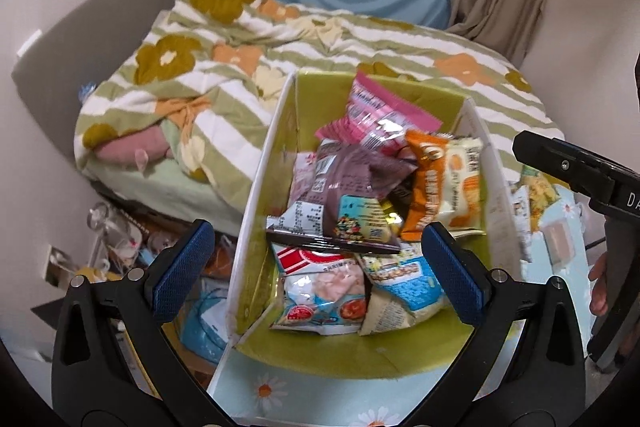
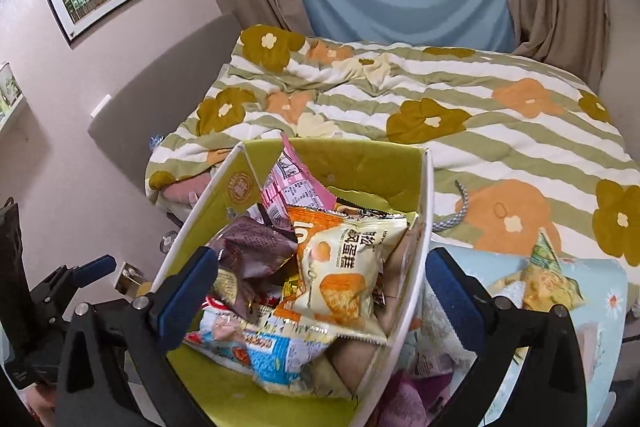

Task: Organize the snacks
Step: 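Move both tools back over the remaining bags on the table, then grasp the white-grey corn snack bag with the left gripper while the right gripper grasps the pale green bag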

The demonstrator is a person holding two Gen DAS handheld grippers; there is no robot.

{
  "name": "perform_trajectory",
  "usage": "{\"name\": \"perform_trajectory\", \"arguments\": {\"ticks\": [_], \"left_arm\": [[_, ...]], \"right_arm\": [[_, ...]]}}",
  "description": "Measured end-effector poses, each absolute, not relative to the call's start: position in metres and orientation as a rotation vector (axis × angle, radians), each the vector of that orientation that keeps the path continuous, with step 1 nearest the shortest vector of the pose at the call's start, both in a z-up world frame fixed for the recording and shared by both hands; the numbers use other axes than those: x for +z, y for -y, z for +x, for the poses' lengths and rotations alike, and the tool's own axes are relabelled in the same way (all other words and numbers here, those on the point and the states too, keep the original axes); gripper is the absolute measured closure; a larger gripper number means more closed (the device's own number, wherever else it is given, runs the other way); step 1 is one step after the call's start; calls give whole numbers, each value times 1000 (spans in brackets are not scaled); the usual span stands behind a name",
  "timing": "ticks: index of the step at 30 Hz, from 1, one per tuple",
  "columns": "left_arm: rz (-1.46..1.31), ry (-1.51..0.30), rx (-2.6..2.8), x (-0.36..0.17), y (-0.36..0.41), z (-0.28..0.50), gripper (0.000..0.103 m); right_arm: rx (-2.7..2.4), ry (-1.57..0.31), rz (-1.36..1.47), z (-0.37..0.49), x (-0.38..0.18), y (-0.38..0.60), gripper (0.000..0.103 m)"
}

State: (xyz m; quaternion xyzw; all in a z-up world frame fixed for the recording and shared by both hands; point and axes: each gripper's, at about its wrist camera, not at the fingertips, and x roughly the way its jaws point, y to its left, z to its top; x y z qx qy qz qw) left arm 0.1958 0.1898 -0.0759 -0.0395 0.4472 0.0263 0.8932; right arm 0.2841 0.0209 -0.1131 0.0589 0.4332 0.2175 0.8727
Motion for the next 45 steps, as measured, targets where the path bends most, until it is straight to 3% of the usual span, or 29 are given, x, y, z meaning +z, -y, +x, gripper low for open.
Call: {"name": "perform_trajectory", "arguments": {"ticks": [10, 24, 34, 45], "left_arm": [[-21, -849, -119, -44, -144, 187, 0], [86, -866, -253, -54, -20, 192, 0], [143, -977, -181, -111, 80, 214, 0], [270, -1039, 0, -193, 128, 237, 0]], "right_arm": [[325, -814, 204, 233, -76, 40, 0], [136, -820, 246, 212, -82, 169, 0], [280, -943, 222, 253, -127, 231, 0], [513, -1057, 141, 313, -197, 240, 0]]}}
